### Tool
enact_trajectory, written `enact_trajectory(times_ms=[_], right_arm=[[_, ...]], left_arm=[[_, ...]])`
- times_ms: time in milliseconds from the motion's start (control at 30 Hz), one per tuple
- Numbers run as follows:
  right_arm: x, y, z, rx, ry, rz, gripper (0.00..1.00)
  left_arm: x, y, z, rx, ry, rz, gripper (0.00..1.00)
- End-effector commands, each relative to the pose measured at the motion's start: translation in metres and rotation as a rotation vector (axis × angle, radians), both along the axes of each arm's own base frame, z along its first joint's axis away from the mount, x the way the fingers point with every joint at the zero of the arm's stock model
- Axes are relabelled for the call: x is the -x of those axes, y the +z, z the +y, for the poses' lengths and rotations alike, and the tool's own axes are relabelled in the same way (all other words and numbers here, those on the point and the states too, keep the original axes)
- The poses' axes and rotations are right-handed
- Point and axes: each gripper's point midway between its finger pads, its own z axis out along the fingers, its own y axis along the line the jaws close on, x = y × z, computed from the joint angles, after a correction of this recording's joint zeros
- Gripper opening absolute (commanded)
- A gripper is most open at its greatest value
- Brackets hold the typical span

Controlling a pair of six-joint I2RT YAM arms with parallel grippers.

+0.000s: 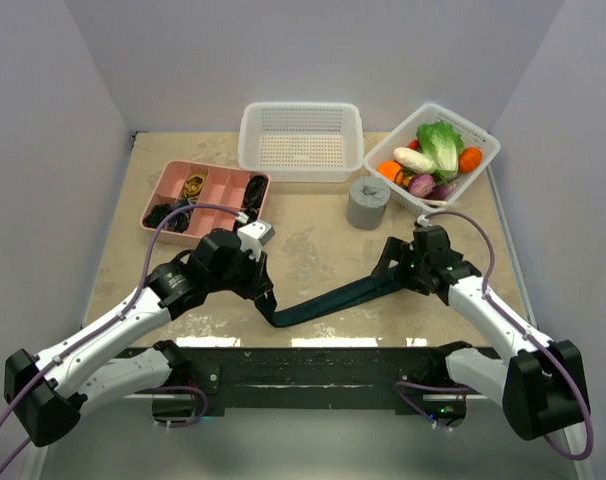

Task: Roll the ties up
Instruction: Flatten out the tie at the center of the board.

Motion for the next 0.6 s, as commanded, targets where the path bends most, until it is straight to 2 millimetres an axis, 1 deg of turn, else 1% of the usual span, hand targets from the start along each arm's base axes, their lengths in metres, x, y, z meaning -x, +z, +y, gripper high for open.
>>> enact_trajectory(times_ms=[0,33,67,100,167,200,233,267,300,333,367,400,500,567], right_arm=[[-0.024,0.036,0.033,0.039,0.185,-0.111,0.96],[-0.026,0.034,0.039,0.064,0.213,-0.106,0.9],[-0.033,0.033,0.047,0.104,0.254,-0.104,0.82],[-0.029,0.031,0.063,0.118,0.316,-0.099,0.67],[-0.032,0.025,0.08,0.15,0.381,-0.073,0.48],[-0.026,0.023,0.093,0.16,0.435,-0.066,0.28],[-0.023,0.022,0.101,0.164,0.463,-0.061,0.22],[-0.021,0.018,0.11,0.177,0.502,-0.053,0.17],[-0.015,0.016,0.119,0.203,0.54,-0.058,0.12],[-0.012,0.013,0.124,0.216,0.565,-0.051,0.06],[-0.01,0.013,0.128,0.228,0.594,-0.047,0.02],[-0.003,0.007,0.135,0.238,0.632,-0.032,0.0],[0.007,-0.001,0.146,0.242,0.677,-0.026,0.0],[0.006,-0.007,0.145,0.263,0.666,-0.026,0.0]], left_arm=[[-0.011,0.005,0.005,-0.029,0.082,-0.005,0.11],[-0.012,0.005,0.005,-0.03,0.084,-0.003,0.11],[-0.013,0.005,0.005,-0.026,0.092,-0.009,0.12],[-0.017,0.004,0.007,-0.029,0.116,-0.014,0.12],[-0.021,0.005,0.007,-0.028,0.139,-0.022,0.12],[-0.026,0.005,0.011,-0.038,0.182,-0.03,0.12],[-0.028,0.003,0.014,-0.045,0.206,-0.027,0.12],[-0.03,0.002,0.016,-0.053,0.231,-0.027,0.12],[-0.036,0.003,0.022,-0.055,0.297,-0.029,0.13],[-0.038,0.002,0.023,-0.057,0.319,-0.023,0.13],[-0.04,0.004,0.022,-0.047,0.334,-0.024,0.13],[-0.041,0.003,0.021,-0.037,0.351,-0.021,0.13],[-0.045,0.004,0.02,-0.017,0.377,-0.022,0.14],[-0.046,0.005,0.018,-0.012,0.375,-0.023,0.14]])
